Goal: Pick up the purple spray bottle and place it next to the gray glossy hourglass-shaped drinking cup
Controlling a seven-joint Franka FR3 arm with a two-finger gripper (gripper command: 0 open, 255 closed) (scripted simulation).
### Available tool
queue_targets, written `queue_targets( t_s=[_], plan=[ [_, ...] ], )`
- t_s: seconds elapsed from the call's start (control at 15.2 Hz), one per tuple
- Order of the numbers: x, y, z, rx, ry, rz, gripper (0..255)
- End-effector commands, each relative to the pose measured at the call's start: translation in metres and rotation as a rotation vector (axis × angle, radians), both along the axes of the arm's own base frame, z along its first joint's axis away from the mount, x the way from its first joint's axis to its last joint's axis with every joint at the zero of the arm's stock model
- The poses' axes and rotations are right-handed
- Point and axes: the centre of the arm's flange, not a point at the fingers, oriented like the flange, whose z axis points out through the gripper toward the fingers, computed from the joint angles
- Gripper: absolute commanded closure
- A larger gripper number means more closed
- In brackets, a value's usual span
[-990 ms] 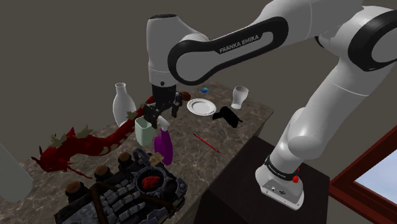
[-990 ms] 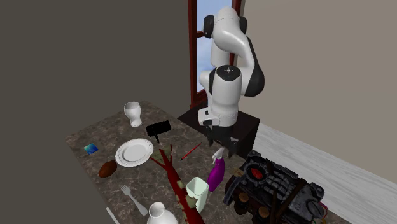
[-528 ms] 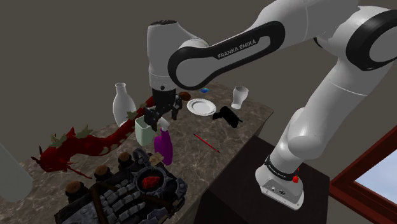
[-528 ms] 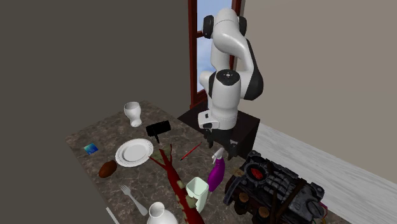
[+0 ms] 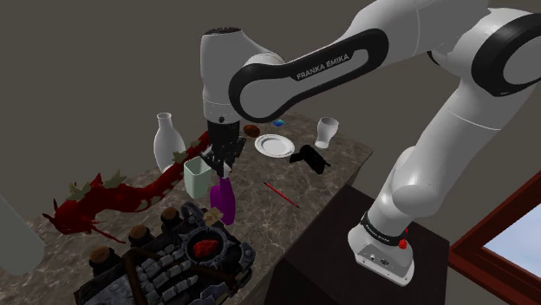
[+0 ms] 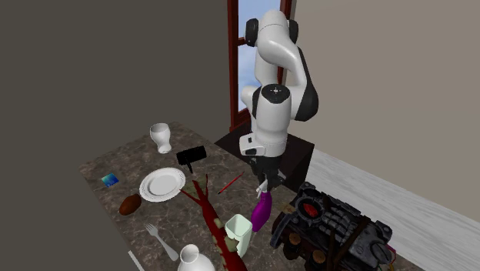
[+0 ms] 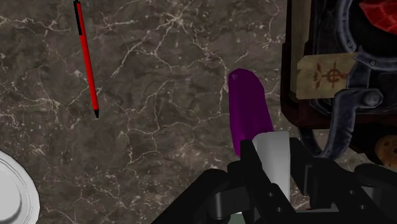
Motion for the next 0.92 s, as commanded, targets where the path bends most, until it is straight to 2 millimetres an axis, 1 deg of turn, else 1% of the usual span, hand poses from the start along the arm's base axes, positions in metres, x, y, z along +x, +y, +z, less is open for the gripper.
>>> queue_targets(
  t_s=[0.0,0.2,0.86],
  plan=[
    [0.0,0.0,0.0,0.0,0.0,0.0,255],
    [0.0,0.0,0.0,0.0,0.0,0.0,255],
    [0.0,0.0,0.053,0.0,0.0,0.0,255]
  ],
)
